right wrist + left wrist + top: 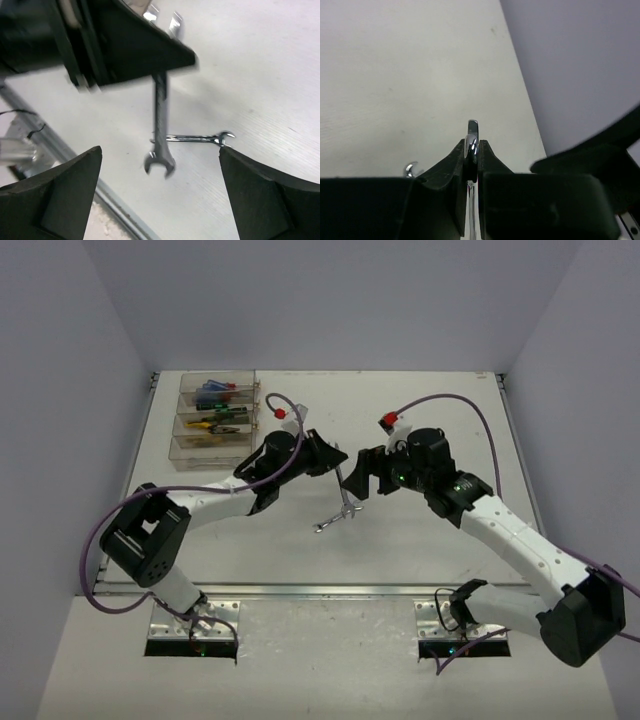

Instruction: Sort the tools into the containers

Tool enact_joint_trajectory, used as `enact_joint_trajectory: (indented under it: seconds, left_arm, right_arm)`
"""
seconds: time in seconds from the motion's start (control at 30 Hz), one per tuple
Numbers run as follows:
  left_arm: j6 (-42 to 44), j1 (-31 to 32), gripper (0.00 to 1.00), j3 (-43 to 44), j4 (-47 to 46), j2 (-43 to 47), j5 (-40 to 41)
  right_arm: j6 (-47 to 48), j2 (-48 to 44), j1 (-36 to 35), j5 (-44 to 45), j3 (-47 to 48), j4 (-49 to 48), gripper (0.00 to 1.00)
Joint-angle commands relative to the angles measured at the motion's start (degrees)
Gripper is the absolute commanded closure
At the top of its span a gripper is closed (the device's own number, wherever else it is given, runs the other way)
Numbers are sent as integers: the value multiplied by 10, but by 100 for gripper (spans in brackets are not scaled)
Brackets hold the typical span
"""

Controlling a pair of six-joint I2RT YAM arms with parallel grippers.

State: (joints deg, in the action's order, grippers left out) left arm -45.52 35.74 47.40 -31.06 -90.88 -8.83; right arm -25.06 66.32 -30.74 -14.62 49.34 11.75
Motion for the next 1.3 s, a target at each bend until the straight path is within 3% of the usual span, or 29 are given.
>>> enact_joint_trajectory:
  seconds: [0.0,0.1,0.2,0.33,0.47,0.97,1.03,1.13,1.2,1.23,1.27]
  left_arm:
    - [-62,-110,100,55,147,63,116]
    - [-121,-241,100,56,193,98,107]
    - [-150,-309,100,73,237,115,132]
    - [-213,-375,100,76,301,130,259]
    - [-252,-418,100,75,309,118,336]
    - [-267,-450,100,108,289,-39,307]
    - [-269,-451,89,110,290,-44,302]
    - [-269,-451,40,105,292,-37,294]
    - [-272,-452,22,104,298,-31,291]
    - [-274,-454,6,104,306,-22,288]
    - [-275,-455,2,103,309,-15,286]
  right_arm:
    - [15,-64,4,146,-46,2,1]
    - [26,-124,17,209,-81,24,1]
    - [37,-150,30,216,-95,31,1]
    - [45,-155,32,209,-99,41,1]
    - [47,-155,32,194,-109,40,1]
    - [62,-147,33,131,-131,30,1]
    - [61,-151,33,128,-133,30,1]
    - [59,-147,32,124,-131,29,1]
    - [60,-136,33,110,-125,29,1]
    - [61,-126,33,90,-119,29,1]
    - [63,-118,33,85,-113,29,1]
